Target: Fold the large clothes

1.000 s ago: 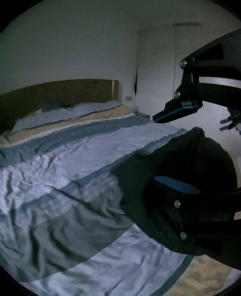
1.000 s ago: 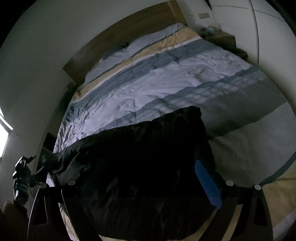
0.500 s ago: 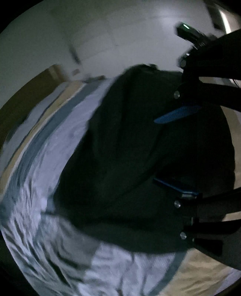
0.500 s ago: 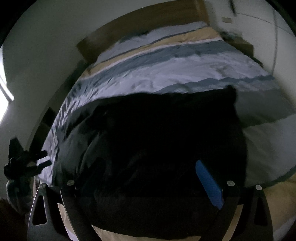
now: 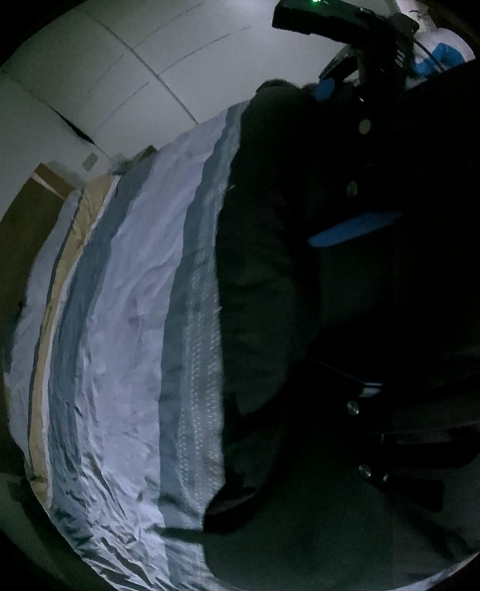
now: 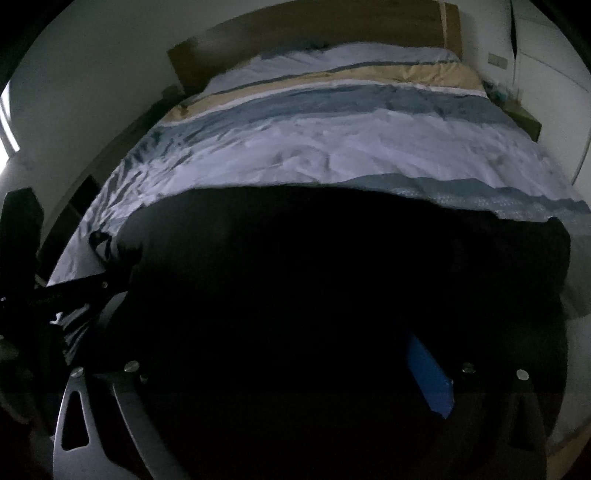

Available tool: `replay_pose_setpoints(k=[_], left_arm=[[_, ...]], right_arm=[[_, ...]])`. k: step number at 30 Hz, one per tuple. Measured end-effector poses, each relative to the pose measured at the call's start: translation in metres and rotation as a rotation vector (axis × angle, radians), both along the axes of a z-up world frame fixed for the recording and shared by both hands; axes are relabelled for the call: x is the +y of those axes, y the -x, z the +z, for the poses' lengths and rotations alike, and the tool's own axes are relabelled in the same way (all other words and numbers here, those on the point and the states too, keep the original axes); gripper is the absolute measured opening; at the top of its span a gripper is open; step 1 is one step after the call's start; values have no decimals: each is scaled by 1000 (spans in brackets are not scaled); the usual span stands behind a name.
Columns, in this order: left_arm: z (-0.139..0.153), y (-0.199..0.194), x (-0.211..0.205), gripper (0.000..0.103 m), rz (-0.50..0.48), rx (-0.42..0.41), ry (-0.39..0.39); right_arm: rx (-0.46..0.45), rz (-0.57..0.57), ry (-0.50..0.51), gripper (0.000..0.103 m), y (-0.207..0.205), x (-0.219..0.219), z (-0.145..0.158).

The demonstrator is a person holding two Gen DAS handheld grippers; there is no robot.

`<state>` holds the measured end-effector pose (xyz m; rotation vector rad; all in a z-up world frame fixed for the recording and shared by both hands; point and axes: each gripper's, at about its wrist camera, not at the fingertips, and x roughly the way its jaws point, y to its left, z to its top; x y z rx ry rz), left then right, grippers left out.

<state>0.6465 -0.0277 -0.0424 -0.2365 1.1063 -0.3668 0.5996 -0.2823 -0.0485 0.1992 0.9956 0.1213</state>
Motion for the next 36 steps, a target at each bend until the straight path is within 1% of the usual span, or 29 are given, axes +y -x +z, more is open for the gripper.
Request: replay_pose_setpoints(k=[4, 6, 10, 12, 19, 27, 31, 36], left_arm=[[-9, -30, -2, 58, 22, -1, -9], [-16, -41, -6, 58, 30, 4, -26], [-33, -62, -16, 59, 30, 4, -69], [-40, -65, -18, 60, 31, 1, -78], [-61, -86, -18, 62, 45, 14, -62], [-68, -85, -18, 62, 56, -1, -41], [-69, -83, -18, 62, 55, -4, -43], [-62, -83, -9, 62, 55, 42, -13]], right_arm=[[5, -28, -5, 102, -28, -13, -7], [37, -47, -24, 102, -40, -21, -18], [71, -75, -45, 102, -60, -30, -37], [81, -82, -46, 102, -66, -31, -45], [98, -93, -35, 102, -85, -29, -64], [87, -100, -37, 102, -87, -26, -72], [90, -99, -39, 102, -87, -26, -74], [119, -84, -59, 102, -81, -37, -66]])
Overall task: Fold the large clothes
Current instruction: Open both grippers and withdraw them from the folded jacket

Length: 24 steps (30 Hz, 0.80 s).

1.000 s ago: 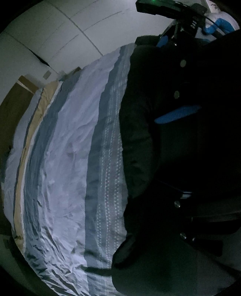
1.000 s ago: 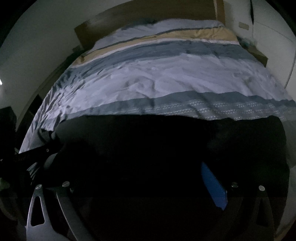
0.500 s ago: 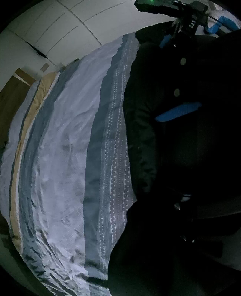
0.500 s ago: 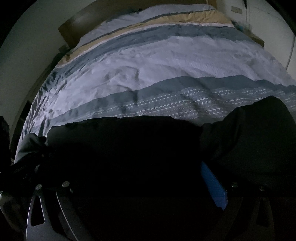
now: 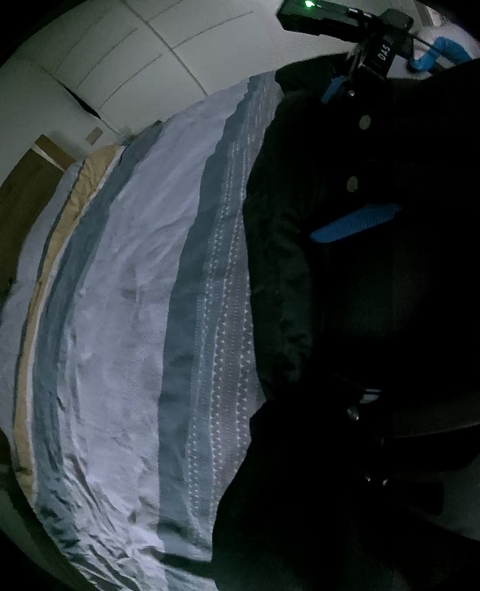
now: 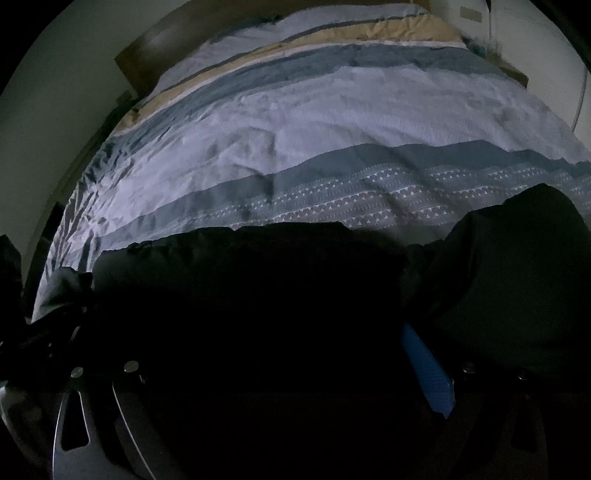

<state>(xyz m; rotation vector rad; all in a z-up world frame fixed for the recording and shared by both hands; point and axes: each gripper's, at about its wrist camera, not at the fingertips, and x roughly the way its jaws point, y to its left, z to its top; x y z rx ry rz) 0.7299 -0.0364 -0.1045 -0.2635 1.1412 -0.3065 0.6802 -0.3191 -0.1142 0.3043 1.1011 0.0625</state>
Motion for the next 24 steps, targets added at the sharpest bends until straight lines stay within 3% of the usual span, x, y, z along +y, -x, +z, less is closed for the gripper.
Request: replay_pose_setpoints(k=[5, 12, 19, 24], left_arm=[[9, 0, 23, 62, 16, 71, 31], [17, 14, 89, 62, 179, 143, -93], [61, 52, 157, 62, 323, 87, -238], [89, 91, 198, 62, 373, 27, -229]], right_arm=[[19, -62, -5, 102, 23, -36, 7], [84, -158, 101, 102, 62, -83, 16], [132, -265, 177, 102, 115, -131, 37], [99, -325, 180, 102, 157, -154, 67]])
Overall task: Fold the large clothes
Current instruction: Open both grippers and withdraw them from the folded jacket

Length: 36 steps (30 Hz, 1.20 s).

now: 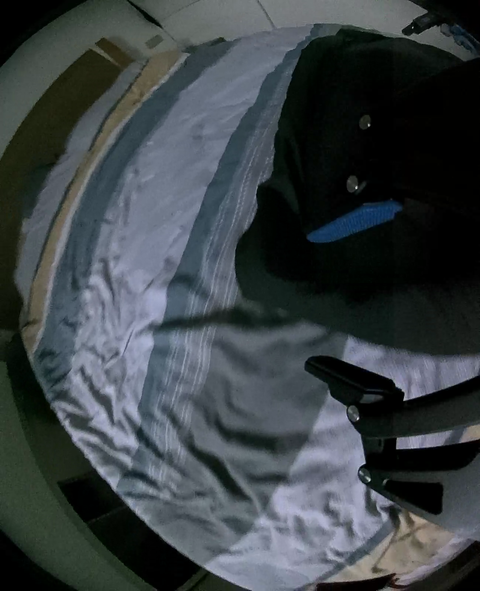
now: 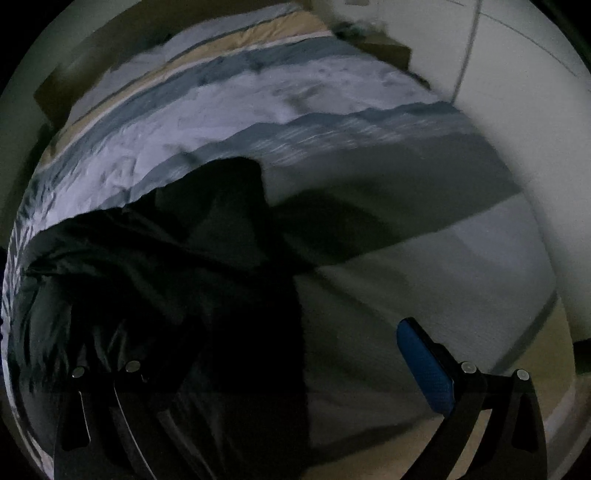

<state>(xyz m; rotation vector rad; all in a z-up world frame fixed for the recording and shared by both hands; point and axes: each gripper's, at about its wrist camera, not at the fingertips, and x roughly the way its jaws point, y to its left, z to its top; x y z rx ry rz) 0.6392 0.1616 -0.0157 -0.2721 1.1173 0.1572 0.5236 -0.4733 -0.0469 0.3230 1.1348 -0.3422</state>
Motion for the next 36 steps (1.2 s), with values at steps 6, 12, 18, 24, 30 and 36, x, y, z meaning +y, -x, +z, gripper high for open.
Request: replay_pose_setpoints(k=[6, 12, 18, 24, 30, 36], left_arm=[[22, 53, 24, 62, 13, -69, 9], [25, 99, 18, 62, -23, -103, 4], [24, 129, 0, 62, -61, -135, -8], [27, 148, -17, 62, -86, -159, -38], [25, 152, -26, 63, -118, -169, -72], [17, 147, -33, 70, -155, -159, -101]], right_arm=[[-42, -7, 1, 102, 32, 3, 32], [-69, 46, 15, 102, 47, 33, 49], [-82, 104, 17, 103, 55, 79, 52], [-92, 129, 11, 103, 58, 112, 47], [-87, 147, 12, 103, 52, 122, 35], [-52, 143, 12, 103, 44, 117, 18]])
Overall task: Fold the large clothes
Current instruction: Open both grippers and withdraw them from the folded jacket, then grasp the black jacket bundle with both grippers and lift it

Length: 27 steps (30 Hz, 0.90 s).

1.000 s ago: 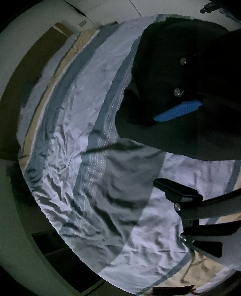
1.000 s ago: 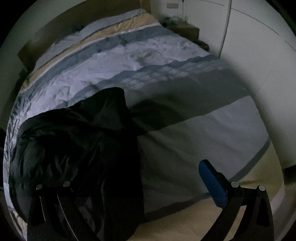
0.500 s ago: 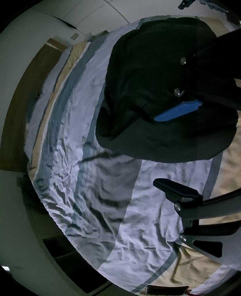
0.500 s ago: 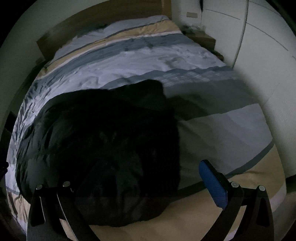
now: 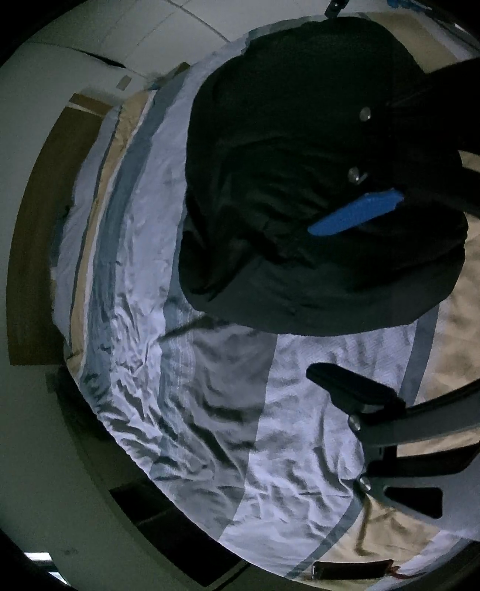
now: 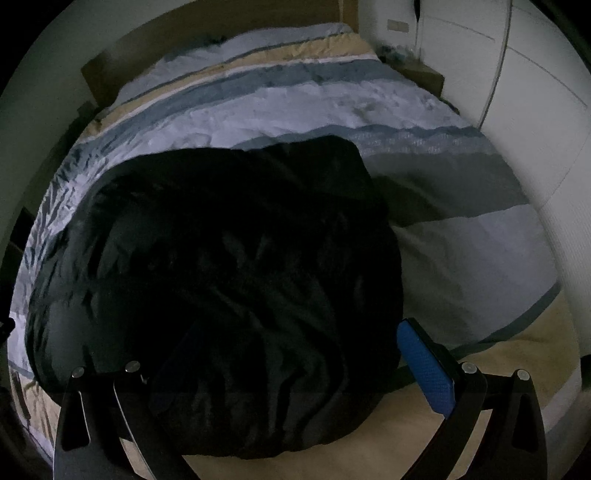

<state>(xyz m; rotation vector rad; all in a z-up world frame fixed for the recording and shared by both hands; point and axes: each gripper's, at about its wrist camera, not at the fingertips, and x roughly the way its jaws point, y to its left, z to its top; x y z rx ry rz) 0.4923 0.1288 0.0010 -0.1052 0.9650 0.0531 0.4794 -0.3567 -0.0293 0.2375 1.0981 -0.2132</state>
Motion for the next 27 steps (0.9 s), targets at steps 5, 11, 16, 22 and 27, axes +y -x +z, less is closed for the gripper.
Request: replay_pose_setpoints(k=[5, 11, 16, 22, 27], left_arm=[[-7, -9, -6, 70, -13, 8, -3], [-16, -22, -10, 70, -25, 19, -12], [-22, -31, -14, 70, -30, 29, -20], [-29, -40, -17, 70, -34, 42, -24], [-33, -45, -20, 71, -36, 49, -23]], right_arm=[[25, -12, 1, 103, -9, -10, -13], [42, -39, -7, 103, -20, -27, -25], [49, -52, -9, 103, -26, -39, -33], [56, -51, -29, 103, -33, -50, -43], [61, -38, -48, 103, -39, -55, -49]])
